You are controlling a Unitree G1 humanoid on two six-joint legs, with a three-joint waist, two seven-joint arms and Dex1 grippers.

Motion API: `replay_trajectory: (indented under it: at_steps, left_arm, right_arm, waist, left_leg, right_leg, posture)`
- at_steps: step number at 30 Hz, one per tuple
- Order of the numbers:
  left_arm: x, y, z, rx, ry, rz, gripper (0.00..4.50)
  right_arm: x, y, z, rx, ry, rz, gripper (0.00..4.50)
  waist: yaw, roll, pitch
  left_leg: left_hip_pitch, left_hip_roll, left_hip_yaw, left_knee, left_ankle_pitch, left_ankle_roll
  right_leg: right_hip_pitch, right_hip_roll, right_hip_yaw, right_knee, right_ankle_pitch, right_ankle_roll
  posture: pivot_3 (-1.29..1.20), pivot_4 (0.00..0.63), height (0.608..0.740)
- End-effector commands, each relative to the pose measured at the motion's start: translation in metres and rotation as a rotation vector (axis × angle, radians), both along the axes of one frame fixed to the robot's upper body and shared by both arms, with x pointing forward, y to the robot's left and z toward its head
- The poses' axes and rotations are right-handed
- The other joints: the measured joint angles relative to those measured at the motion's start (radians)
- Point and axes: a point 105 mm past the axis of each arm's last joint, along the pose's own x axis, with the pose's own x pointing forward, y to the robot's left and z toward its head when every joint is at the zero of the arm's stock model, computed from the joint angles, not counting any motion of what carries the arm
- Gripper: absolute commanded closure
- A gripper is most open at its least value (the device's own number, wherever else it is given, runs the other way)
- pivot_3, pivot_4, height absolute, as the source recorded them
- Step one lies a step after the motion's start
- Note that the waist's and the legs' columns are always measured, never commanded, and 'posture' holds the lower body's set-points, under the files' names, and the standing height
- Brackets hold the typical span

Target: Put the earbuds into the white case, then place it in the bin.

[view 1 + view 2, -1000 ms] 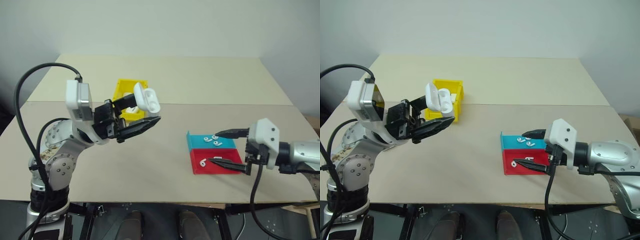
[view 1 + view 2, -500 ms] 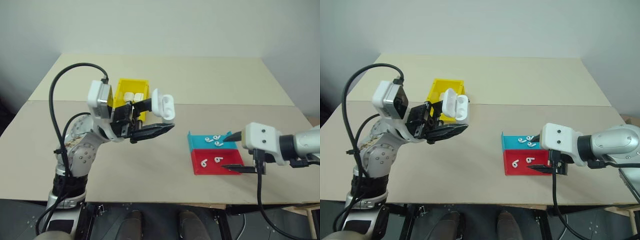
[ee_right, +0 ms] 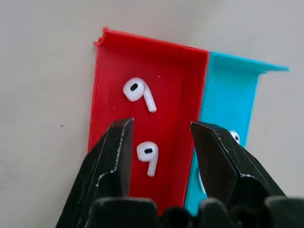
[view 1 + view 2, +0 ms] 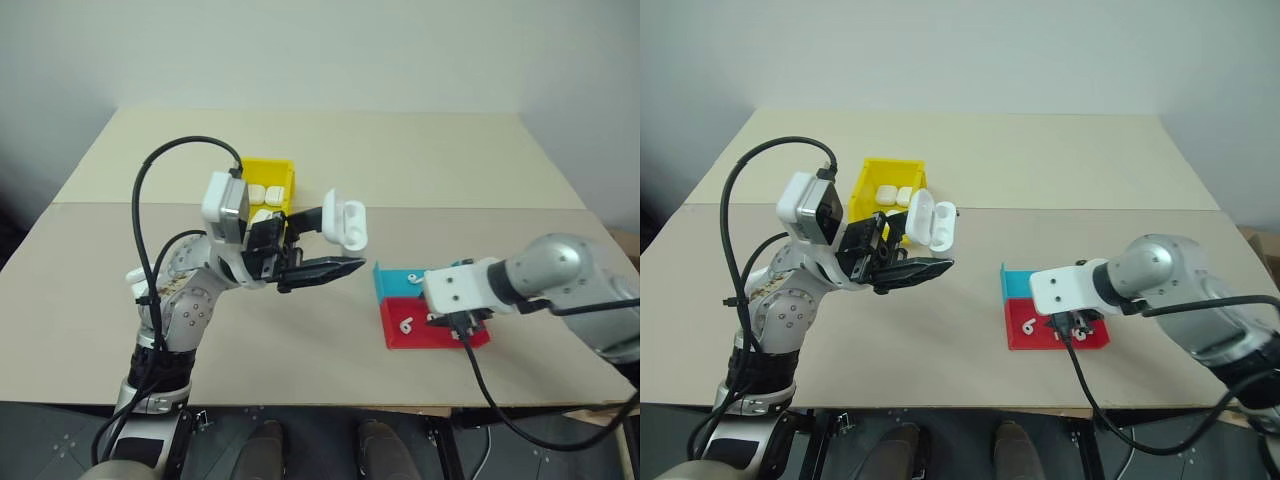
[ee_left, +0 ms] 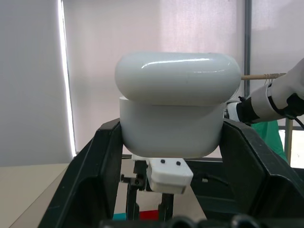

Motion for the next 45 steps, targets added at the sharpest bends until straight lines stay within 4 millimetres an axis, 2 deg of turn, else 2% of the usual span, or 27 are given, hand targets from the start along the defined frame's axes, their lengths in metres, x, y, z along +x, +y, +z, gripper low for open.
replay_trajectory:
  at_steps: [1, 7, 14, 30, 45]
  left_arm:
    - [-0.007, 0.001, 0.008, -0.011, -0.052, 0.014, 1.74]
    - [-0.010, 0.005, 0.006, -0.016, -0.047, 0.053, 1.74]
    - [-0.010, 0.005, 0.004, -0.019, -0.046, 0.076, 1.74]
    - [-0.013, 0.008, 0.004, -0.010, -0.051, 0.095, 1.74]
    - [-0.013, 0.010, 0.003, -0.007, -0.057, 0.129, 1.74]
  right_arm:
    - [0.003, 0.004, 0.002, -0.068, -0.013, 0.090, 2.16]
    - [0.001, 0.004, -0.007, -0.149, 0.032, 0.231, 2.16]
    - [0.004, 0.008, -0.010, -0.174, 0.029, 0.292, 2.16]
    - [0.009, 0.022, -0.020, -0.173, 0.041, 0.356, 2.16]
    - [0.012, 0.021, -0.030, -0.199, 0.065, 0.369, 2.16]
  waist:
    - [0.003, 0.000, 0.000]
    - [0.005, 0.000, 0.000]
    - [0.001, 0.000, 0.000]
    - [0.003, 0.000, 0.000]
    - [0.003, 0.000, 0.000]
  left_leg:
    - [0.000, 0.000, 0.000, 0.000, 0.000, 0.000]
    - [-0.001, 0.000, -0.003, 0.000, 0.000, 0.000]
    - [0.000, 0.000, -0.005, 0.000, 0.000, 0.000]
    - [0.000, 0.000, -0.006, 0.000, 0.000, 0.000]
    - [0.001, 0.000, -0.006, 0.000, 0.000, 0.000]
  right_leg:
    - [0.000, 0.000, 0.000, 0.000, 0.000, 0.000]
    - [0.000, -0.001, 0.000, 0.000, 0.000, 0.000]
    - [0.000, -0.001, 0.000, 0.001, 0.000, 0.000]
    - [0.000, -0.001, 0.000, 0.001, 0.000, 0.000]
    - [0.001, -0.001, 0.000, 0.001, 0.000, 0.000]
  posture:
    - [0.00, 0.150, 0.740]
    - [0.00, 0.150, 0.740]
    - [0.00, 0.150, 0.740]
    - [0.00, 0.150, 0.740]
    - [0.00, 0.150, 0.740]
